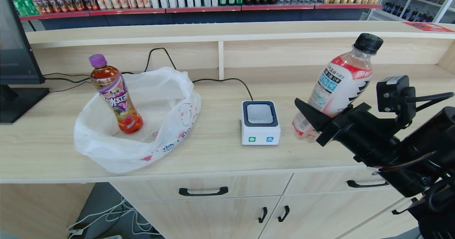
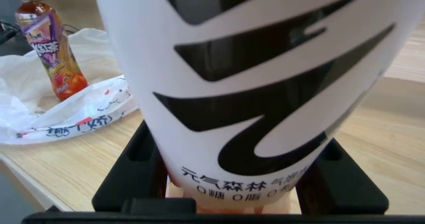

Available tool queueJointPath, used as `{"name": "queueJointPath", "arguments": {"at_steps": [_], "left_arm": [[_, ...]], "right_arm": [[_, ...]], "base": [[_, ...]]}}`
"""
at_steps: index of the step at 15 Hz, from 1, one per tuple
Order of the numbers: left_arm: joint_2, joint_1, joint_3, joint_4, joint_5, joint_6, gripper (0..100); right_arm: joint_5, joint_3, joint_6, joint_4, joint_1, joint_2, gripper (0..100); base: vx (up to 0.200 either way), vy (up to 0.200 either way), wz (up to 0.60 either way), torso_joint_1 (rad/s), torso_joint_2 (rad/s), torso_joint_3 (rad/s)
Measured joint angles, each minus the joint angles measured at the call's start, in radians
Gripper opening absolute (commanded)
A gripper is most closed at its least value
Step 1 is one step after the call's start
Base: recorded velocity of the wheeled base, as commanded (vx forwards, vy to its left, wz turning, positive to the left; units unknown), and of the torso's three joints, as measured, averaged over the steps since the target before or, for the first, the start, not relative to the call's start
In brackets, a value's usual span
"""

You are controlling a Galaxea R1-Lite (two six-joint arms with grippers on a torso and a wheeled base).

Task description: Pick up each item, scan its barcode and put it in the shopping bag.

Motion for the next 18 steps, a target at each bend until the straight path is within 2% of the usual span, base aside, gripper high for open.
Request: {"name": "queueJointPath", "arguments": {"at_steps": [12, 16, 18], "left_arm": [[0.0, 0.0, 0.0, 0.0, 0.0, 0.0, 0], [0.0, 0.0, 0.0, 0.0, 0.0, 0.0, 0], [0.0, 0.0, 0.0, 0.0, 0.0, 0.0, 0]], "right_arm": [[0.009, -0.024, -0.06, 0.0, -0.027, -0.012, 0], [0.083, -0.111, -0.144, -0.001, -0.055, 0.023, 0], [0.124, -0.174, -0.175, -0.001, -0.057, 0.06, 0]], "base": [[0.0, 0.0, 0.0, 0.0, 0.0, 0.0], [0.0, 0.0, 0.0, 0.0, 0.0, 0.0], [0.0, 0.2, 0.0, -0.002, 0.0, 0.0]]}}
